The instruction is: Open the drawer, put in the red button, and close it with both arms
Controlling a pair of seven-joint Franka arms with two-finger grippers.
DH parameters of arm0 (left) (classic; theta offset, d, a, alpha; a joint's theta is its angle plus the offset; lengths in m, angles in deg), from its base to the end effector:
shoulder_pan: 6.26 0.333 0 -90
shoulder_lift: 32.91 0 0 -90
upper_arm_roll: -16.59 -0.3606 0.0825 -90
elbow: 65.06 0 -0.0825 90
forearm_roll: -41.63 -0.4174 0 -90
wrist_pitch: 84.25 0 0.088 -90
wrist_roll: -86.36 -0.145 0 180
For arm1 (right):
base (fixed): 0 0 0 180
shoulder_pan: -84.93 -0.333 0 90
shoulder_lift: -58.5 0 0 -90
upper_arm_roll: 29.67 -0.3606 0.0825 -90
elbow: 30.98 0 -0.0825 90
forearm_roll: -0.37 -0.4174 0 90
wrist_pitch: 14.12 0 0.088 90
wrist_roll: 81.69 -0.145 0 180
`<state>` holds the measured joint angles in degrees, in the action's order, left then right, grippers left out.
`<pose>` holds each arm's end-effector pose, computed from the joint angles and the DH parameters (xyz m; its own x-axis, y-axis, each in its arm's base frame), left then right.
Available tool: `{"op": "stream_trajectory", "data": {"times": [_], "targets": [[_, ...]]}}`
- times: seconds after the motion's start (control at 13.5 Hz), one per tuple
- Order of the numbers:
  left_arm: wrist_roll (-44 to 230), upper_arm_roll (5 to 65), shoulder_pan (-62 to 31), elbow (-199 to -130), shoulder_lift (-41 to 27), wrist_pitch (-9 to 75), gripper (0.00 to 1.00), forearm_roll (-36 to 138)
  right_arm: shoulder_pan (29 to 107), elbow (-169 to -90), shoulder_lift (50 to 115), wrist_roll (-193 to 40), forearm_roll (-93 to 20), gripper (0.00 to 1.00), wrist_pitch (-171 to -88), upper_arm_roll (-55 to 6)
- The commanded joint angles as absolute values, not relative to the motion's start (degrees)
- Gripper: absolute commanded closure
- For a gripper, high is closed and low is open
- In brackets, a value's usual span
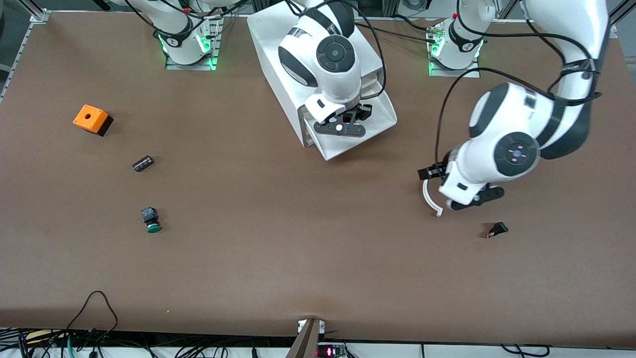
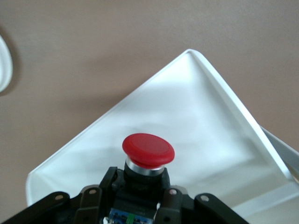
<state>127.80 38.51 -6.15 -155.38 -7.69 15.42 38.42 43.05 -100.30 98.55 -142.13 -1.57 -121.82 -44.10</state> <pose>0.6485 -0.2201 0.3729 0.9087 0.3320 -0.2529 0.3227 -0.9432 -0.0789 0.4816 0.6385 0.3607 0.9762 -0.1292 -0.1744 -0.1451 -0.9860 -0.0816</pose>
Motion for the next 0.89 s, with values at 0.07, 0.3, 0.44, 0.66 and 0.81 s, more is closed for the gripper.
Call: {"op": "stream_trajectory", "data": {"times": [0.07,0.3,0.44,0.66,0.81], "targets": [[132.6,39.5,-7.0,-163.4,-8.6,25.4,0.0,38.1,42.0,-100.9,100.0,-145.0,0.5,1.0,-122.1,-43.9],[141.9,39.5,-10.5,-167.5,-8.2,31.2,0.0,38.1,41.5,-100.9,100.8,-145.8,1.5,0.82,-122.0,-43.9],[144.4,39.5,-11.5,-169.4,-8.1,33.5,0.0,38.1,41.4,-100.9,100.7,-147.1,1.9,0.0,-121.9,-43.8],[145.2,39.5,-11.5,-172.4,-8.1,37.3,0.0,38.1,43.1,-100.4,98.6,-146.1,2.3,0.0,-118.9,-42.6],[146.6,39.6,-11.7,-172.5,-8.2,37.4,0.0,38.1,45.4,-99.3,96.0,-145.2,2.0,0.0,-115.9,-42.4]]}}
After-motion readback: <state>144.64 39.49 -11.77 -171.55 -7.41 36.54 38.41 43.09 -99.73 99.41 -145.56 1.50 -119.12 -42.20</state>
